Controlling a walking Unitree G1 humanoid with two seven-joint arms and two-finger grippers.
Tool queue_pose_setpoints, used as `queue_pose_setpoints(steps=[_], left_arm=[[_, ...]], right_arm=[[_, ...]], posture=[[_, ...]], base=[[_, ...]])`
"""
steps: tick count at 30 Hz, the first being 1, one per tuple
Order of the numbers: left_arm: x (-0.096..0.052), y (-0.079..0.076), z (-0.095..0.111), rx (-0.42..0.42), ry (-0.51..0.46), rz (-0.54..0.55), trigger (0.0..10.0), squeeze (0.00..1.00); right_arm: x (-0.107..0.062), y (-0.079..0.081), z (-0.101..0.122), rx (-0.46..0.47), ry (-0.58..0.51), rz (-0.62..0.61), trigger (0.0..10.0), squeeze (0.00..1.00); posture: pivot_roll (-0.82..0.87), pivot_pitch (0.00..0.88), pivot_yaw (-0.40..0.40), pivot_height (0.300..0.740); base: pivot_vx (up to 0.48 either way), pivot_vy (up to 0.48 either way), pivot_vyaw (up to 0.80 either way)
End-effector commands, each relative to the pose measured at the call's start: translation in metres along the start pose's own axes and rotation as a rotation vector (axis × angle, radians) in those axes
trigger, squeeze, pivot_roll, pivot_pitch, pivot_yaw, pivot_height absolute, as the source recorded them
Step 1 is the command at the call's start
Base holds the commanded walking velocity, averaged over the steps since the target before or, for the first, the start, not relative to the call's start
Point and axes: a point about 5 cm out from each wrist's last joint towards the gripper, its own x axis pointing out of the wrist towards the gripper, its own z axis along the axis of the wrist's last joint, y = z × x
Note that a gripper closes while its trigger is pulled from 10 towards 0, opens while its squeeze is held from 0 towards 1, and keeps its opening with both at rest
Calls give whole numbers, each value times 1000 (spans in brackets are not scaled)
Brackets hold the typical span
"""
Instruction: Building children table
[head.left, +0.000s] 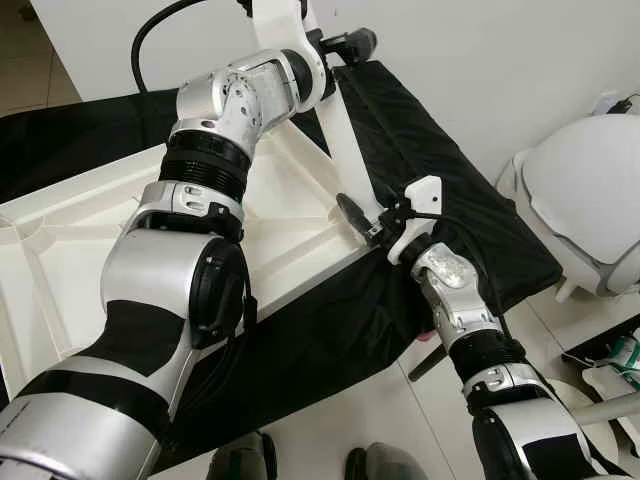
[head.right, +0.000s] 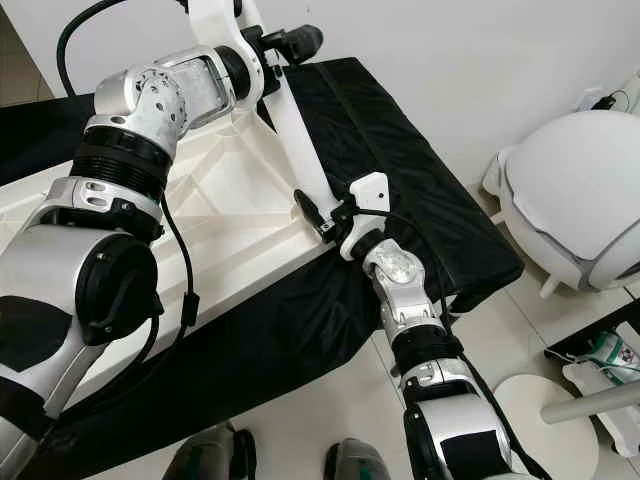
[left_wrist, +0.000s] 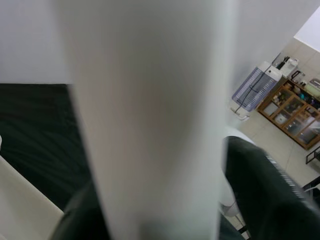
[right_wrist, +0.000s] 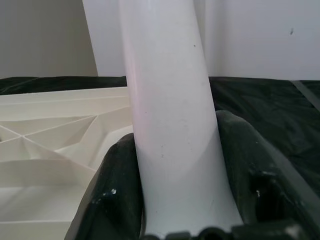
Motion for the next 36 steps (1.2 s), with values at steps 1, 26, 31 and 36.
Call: queue_pose_setpoints(steps=[1, 26, 31, 36], left_arm=[[2, -13, 12, 9, -38, -79, 0, 0], [-8, -41, 39, 363, -221, 10, 10000, 0], [-12, -48, 41, 415, -275, 79, 10000, 0], [-15, -56, 42, 447, -313, 120, 10000, 0]], right_arm=[[2, 2, -1, -10, 17, 13, 10000, 0], [23, -21, 15, 0, 43, -195, 10000, 1000], [37, -18, 28, 7, 20, -242, 10000, 0], [50, -14, 37, 15, 3, -264, 10000, 0]], posture=[[-63, 0, 23, 740], [-49, 6, 7, 740], [-46, 4, 3, 740], [-39, 0, 0, 740]], base=[[0, 0, 0], [0, 0, 0], [0, 0, 0], [0, 0, 0]])
